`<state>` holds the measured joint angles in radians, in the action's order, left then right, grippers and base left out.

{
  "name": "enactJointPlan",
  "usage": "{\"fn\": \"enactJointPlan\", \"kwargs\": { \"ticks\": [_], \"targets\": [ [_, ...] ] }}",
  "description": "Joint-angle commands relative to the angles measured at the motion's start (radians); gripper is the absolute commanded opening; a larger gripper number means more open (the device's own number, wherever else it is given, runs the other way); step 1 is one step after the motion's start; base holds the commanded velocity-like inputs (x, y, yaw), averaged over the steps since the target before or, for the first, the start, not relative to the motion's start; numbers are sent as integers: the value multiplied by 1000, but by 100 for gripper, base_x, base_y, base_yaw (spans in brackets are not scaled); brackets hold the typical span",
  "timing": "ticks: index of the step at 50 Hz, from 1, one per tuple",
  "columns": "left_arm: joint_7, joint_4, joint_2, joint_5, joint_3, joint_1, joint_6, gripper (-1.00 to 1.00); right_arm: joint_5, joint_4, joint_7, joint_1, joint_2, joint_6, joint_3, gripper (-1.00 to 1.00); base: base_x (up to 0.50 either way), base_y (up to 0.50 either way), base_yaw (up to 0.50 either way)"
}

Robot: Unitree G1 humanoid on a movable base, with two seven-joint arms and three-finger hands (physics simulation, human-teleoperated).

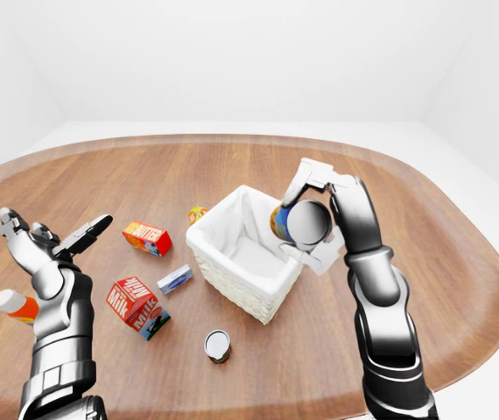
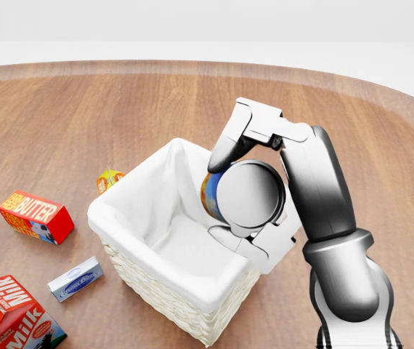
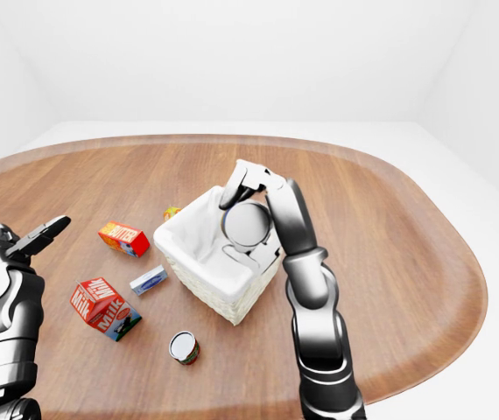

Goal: Pick up the alphabet soup, and put it in the basket.

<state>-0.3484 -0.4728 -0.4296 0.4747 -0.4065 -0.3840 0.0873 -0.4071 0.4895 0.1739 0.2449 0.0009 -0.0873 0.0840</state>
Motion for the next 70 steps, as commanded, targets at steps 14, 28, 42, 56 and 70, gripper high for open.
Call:
{"fn": "enactJointPlan", "kwargs": {
  "ticks": [14,28,42,56,70],
  "targets": [
    [4,-36,-3,1,5,-14,0,100,217,-338,-133,241,-43,0,-103,-100,0,0,0],
    [2,-38,-4,1,7,-16,0,100,234,-347,-135,229,-47,0,-98,-100,0,0,0],
    [2,-38,-4,1,7,-16,0,100,236,-347,-136,229,-49,0,-97,-100,0,0,0],
    [3,-62,-3,-1,9,-26,0,100,241,-735,-89,413,-37,0,-79,-100,0,0,0],
    [5,-69,-6,4,15,-26,0,100,208,-795,-67,471,5,0,-48,-100,0,0,0]
  ]
}}
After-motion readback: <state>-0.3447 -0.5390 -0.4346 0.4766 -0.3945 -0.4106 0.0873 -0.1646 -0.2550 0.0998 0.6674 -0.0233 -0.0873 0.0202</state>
